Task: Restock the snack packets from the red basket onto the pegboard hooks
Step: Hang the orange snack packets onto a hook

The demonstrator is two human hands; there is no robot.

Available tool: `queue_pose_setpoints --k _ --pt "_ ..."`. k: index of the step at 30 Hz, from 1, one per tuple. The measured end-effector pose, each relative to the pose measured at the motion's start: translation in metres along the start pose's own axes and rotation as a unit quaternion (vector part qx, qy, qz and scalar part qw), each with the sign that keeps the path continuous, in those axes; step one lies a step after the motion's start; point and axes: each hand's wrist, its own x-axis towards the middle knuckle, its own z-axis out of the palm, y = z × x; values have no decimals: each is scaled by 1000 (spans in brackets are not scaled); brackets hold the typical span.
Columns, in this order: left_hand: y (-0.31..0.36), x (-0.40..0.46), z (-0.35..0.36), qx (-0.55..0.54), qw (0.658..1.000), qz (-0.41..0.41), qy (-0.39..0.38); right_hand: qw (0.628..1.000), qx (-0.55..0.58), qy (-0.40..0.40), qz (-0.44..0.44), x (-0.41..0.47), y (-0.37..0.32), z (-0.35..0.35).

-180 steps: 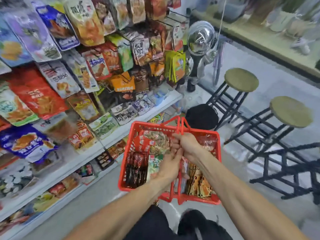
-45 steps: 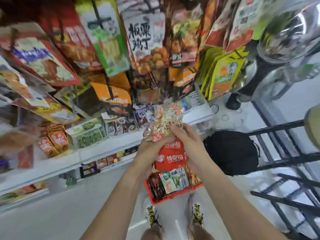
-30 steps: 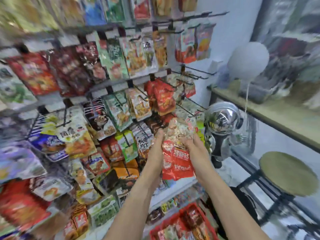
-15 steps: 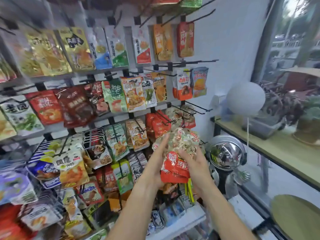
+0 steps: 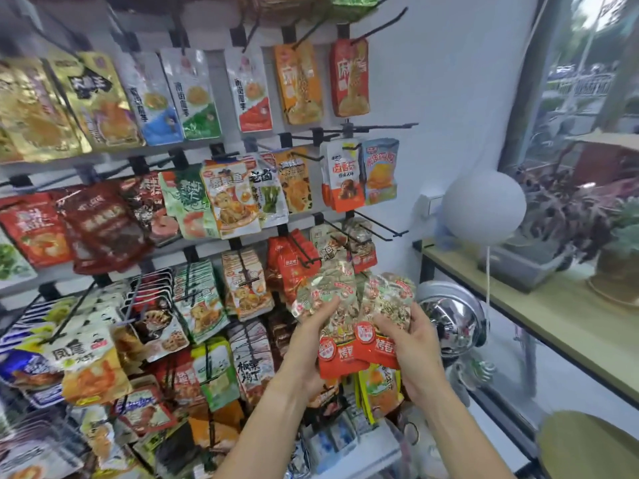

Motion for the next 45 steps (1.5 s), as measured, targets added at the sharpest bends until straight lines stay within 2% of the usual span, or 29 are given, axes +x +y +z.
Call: queue_pose_setpoints --k 3,8,16,26,30,37,39,41,43,44,45 --pt "-7 14 2 24 999 8 32 1000 -1 -5 20 17 0 -20" --pt "-14 26 11 9 999 2 53 997 -38 50 46 66 -21 -34" --pt "-18 43 26 9 997 -1 74 993 -108 8 35 143 -39 -22" --pt "-18 49 30 5 997 -10 76 987 -156 8 41 170 -32 -21" --pt "-15 53 32 8 997 -3 82 970 -241 7 20 185 -40 -12" --pt "-5 73 30 3 995 4 101 928 -370 -2 45 249 -36 23" --pt "-4 77 28 0 994 3 105 921 -383 23 58 260 -28 25" --pt "-5 78 25 -10 994 -5 106 907 -414 66 29 260 -15 18" --pt "-8 77 23 -21 995 -11 97 918 -383 102 -19 227 -13 9" --pt "-9 77 21 -26 995 -11 93 937 -332 103 -30 205 -10 5" --pt "-12 78 20 -31 995 -11 92 961 -265 77 -4 181 -8 2"
